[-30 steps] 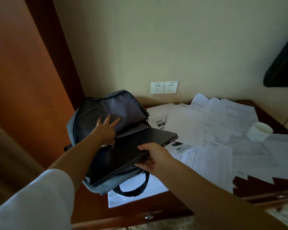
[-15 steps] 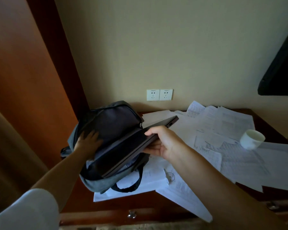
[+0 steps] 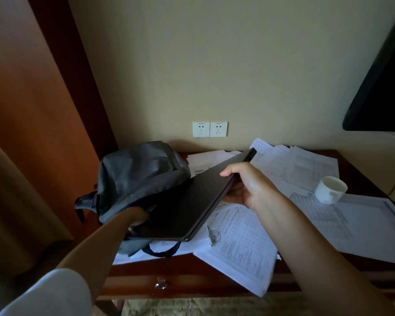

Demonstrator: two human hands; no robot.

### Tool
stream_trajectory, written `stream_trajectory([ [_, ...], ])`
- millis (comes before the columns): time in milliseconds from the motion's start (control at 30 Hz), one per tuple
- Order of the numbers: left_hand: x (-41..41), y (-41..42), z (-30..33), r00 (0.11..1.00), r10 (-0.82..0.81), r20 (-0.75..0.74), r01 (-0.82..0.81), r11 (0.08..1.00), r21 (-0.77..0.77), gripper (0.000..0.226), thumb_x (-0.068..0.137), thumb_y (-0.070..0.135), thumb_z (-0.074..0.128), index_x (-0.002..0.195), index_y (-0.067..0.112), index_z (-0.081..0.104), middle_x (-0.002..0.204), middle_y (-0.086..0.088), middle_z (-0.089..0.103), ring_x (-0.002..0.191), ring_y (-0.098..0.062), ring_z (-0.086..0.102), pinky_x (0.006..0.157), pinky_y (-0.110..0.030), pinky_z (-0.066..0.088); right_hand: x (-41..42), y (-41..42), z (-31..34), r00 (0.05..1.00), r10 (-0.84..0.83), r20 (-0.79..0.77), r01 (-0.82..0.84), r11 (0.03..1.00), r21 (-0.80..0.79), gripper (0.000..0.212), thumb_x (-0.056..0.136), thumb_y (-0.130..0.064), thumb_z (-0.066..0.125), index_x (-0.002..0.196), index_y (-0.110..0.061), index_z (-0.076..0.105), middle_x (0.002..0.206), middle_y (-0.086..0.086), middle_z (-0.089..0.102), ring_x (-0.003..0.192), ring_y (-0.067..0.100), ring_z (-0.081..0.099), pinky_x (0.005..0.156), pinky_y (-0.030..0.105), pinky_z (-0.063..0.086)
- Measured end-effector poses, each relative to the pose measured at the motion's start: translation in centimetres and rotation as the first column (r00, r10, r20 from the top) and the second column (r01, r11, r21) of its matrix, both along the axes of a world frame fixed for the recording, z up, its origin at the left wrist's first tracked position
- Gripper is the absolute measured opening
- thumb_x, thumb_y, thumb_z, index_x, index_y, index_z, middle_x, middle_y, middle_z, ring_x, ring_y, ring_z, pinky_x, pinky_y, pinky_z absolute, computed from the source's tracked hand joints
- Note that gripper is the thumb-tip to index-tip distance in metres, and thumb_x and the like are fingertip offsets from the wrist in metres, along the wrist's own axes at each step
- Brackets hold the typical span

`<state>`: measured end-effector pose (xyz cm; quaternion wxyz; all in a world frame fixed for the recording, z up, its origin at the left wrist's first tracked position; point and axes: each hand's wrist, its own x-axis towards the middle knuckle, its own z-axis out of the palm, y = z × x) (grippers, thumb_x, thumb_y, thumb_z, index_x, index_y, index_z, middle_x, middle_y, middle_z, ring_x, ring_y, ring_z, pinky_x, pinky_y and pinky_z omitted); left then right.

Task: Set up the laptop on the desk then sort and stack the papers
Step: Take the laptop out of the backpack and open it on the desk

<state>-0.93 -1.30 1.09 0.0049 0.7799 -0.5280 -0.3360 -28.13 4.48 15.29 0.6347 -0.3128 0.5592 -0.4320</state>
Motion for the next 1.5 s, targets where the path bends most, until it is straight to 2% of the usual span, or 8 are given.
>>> stream_trajectory([
  [300,-6.2,1.4,-0.6,0.878,0.229,-0.419,-0.227,0.972,0.055,0.052,0.094,0.041,0.053,0.132,0.005,0.048,0.125,-0.013,0.054,0.110,-0.027,0.053,0.097,-0.032,0.038,-7.3,1.0,0.2,0.995,-0.087,-0.052,0.085,0.996,-0.033,0.004,0.077,-0.005,0.056,0.074,-0.006,0.058,0.051,0.007,0.061,0.042,0.017,0.062,0.042,0.024,0.050],
  [400,-8.3,1.0,0.0,0.883,0.244,-0.402,-0.284,0.958,-0.044,0.058,0.095,0.040,0.052,0.142,0.009,0.038,0.146,-0.011,0.039,0.130,-0.028,0.039,0.106,-0.032,0.031,-9.3,0.7,0.3,0.988,-0.150,-0.048,0.147,0.988,-0.049,0.006,0.080,-0.006,0.055,0.082,-0.007,0.060,0.063,0.007,0.063,0.054,0.019,0.063,0.045,0.024,0.050],
  [633,-12.0,0.5,0.8,0.870,0.278,-0.408,-0.311,0.950,-0.015,0.058,0.095,0.038,0.053,0.141,0.004,0.040,0.149,-0.014,0.035,0.134,-0.028,0.037,0.109,-0.032,0.028,-13.4,0.0,-0.1,0.958,-0.249,-0.141,0.244,0.969,-0.046,0.019,0.085,-0.006,0.051,0.101,-0.004,0.062,0.087,0.010,0.066,0.075,0.023,0.062,0.064,0.030,0.050],
  [867,-14.6,-1.0,2.1,0.921,0.162,-0.353,-0.197,0.978,-0.064,0.059,0.093,0.041,0.054,0.138,0.004,0.044,0.146,-0.014,0.041,0.129,-0.030,0.044,0.109,-0.035,0.035,-17.0,0.4,-0.4,0.932,-0.337,-0.135,0.344,0.939,0.028,0.032,0.088,0.001,0.050,0.120,0.004,0.052,0.089,0.015,0.060,0.075,0.025,0.059,0.053,0.032,0.047],
  [1000,-14.6,-1.9,4.0,0.951,0.135,-0.277,-0.180,0.973,-0.143,0.048,0.094,0.036,0.054,0.126,0.000,0.056,0.128,-0.015,0.056,0.117,-0.028,0.053,0.095,-0.030,0.040,-17.4,1.2,-1.7,0.938,-0.319,-0.139,0.326,0.945,0.030,0.014,0.085,-0.001,0.058,0.099,0.002,0.058,0.081,0.013,0.061,0.068,0.023,0.059,0.039,0.025,0.049],
  [1100,-13.0,-2.8,5.3,0.949,0.162,-0.270,-0.224,0.950,-0.218,0.045,0.088,0.037,0.060,0.110,-0.002,0.065,0.091,-0.012,0.063,0.088,-0.026,0.059,0.082,-0.032,0.046,-16.5,1.0,-3.0,0.950,-0.268,-0.159,0.282,0.956,0.079,0.015,0.083,-0.007,0.064,0.095,-0.002,0.058,0.084,0.014,0.064,0.071,0.024,0.061,0.049,0.030,0.048],
  [1300,-9.0,-4.4,5.6,0.950,0.246,-0.190,-0.300,0.887,-0.350,0.047,0.079,0.050,0.055,0.101,0.008,0.064,0.104,-0.014,0.066,0.091,-0.032,0.063,0.087,-0.039,0.052,-14.0,-0.6,-4.2,0.961,-0.171,-0.219,0.196,0.975,0.101,0.017,0.086,-0.018,0.067,0.079,-0.011,0.053,0.077,0.009,0.060,0.067,0.021,0.058,0.051,0.028,0.041],
  [1500,-6.9,-3.6,5.7,0.933,0.332,-0.142,-0.361,0.853,-0.376,0.032,0.087,0.040,0.049,0.089,0.009,0.059,0.090,-0.010,0.060,0.081,-0.030,0.057,0.081,-0.035,0.048,-11.7,-2.8,-6.4,0.977,-0.091,-0.191,0.123,0.978,0.168,0.031,0.082,-0.022,0.073,0.104,-0.009,0.055,0.083,0.010,0.061,0.073,0.025,0.060,0.053,0.031,0.044],
])
